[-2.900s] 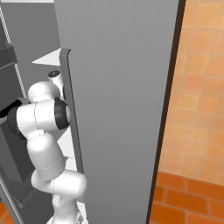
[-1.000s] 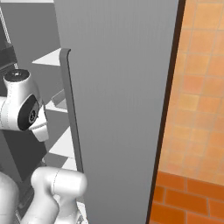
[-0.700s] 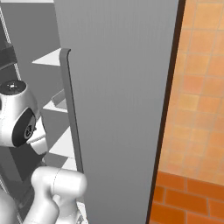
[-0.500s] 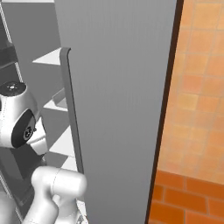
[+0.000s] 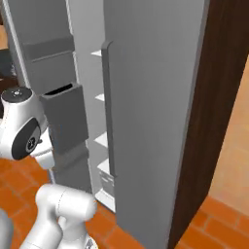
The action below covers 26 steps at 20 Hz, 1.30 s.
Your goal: Take the meat container that has the fish and place it on the second highest rack of the freezer. Then take the vegetable container that has the corn and tomato and place it on the highest rack of the freezer.
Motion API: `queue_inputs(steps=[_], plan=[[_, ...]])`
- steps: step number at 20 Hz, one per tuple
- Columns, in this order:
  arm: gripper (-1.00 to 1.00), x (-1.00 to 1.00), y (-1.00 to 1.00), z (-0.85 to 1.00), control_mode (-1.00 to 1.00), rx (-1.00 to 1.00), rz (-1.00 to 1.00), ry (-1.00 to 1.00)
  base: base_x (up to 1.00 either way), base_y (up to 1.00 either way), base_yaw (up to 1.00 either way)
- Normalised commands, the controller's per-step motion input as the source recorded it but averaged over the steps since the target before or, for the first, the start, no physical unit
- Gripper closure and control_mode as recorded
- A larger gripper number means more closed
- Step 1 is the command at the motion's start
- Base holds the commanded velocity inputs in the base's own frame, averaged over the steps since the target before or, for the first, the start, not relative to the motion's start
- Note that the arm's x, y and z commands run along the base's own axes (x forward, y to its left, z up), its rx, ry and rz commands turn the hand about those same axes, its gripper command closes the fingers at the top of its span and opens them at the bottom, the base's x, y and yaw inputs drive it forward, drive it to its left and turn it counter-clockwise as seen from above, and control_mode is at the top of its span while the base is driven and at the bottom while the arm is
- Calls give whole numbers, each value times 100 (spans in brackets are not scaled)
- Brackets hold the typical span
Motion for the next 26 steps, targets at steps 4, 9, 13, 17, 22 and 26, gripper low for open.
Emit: queue_inputs(steps=[4,9,13,17,22,26], plan=[[-100,0,0,0,100,0,0,0,-20,0,100],[-100,0,0,0,100,0,0,0,-19,0,100],[-100,0,0,0,100,0,0,0,43,7,73],[-100,0,0,0,100,0,0,0,100,25,26],[-100,0,0,0,100,0,0,0,100,8,2],[-100,0,0,0,100,0,0,0,100,16,-7]])
